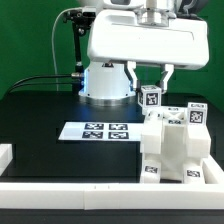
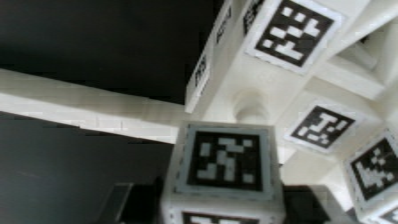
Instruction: Assemble chair
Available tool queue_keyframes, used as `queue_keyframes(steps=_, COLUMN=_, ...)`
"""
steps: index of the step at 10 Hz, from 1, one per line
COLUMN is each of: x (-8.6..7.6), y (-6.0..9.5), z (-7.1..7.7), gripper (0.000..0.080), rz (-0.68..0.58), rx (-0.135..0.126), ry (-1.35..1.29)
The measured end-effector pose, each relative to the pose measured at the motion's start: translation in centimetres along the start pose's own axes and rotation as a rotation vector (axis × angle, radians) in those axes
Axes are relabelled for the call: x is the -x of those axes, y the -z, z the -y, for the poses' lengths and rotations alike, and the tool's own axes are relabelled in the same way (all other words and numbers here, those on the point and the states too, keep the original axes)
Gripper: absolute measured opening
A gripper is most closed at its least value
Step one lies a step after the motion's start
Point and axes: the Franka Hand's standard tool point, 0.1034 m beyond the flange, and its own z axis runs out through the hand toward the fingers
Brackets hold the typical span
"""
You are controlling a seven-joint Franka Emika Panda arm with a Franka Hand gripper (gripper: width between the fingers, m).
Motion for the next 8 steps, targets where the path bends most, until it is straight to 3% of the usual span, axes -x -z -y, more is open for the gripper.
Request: queue_keyframes(steps=8, x=0.7, y=-1.0, z=1.3, gripper=0.0284, rz=0.009, rx=0.002, ry=0.023)
